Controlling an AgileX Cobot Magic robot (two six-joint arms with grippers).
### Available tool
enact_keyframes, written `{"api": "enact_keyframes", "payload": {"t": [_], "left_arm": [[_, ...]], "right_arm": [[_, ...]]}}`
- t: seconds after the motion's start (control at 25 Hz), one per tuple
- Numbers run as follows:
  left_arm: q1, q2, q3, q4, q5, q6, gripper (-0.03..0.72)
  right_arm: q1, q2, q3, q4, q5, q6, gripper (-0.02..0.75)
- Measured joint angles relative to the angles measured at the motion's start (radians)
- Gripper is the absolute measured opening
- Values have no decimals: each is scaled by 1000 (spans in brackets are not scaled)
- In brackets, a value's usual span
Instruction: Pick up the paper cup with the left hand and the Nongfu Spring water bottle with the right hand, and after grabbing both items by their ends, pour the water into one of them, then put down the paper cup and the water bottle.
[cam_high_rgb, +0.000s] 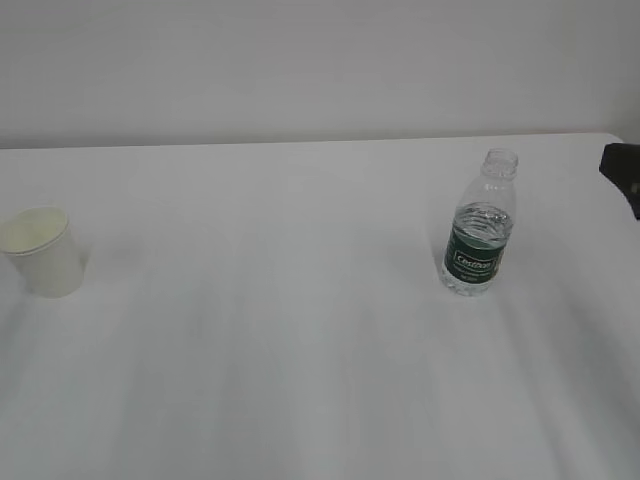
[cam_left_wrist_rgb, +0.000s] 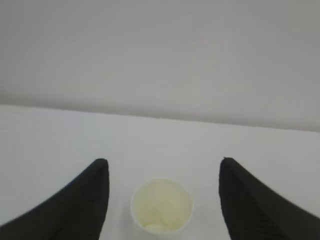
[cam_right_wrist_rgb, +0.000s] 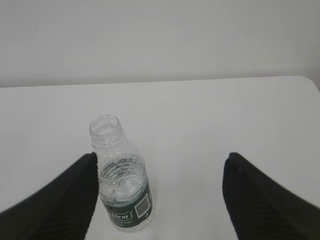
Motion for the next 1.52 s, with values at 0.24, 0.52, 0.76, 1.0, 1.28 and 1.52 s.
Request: {"api": "enact_keyframes", "payload": {"t": [0.24, 0.52, 0.76, 1.0, 1.28, 1.52], "left_arm": [[0, 131, 2, 101, -173, -34, 493], [0, 285, 71, 160, -465, -90, 489], [0, 359, 108, 168, -584, -94, 486], [0, 416, 108, 206, -592, -94, 484], [0, 531, 108, 225, -649, -94, 483], [0, 640, 108, 231, -659, -94, 478]], "right_arm": [[0, 104, 35, -95, -165, 28, 590], [0, 259, 129, -180, -462, 96, 590], [0, 339, 134, -192, -596, 123, 590], [0, 439, 134, -263, -690, 157, 590], [0, 563, 134, -271, -823, 168, 590], [0, 621, 134, -271, -880, 171, 590]]}}
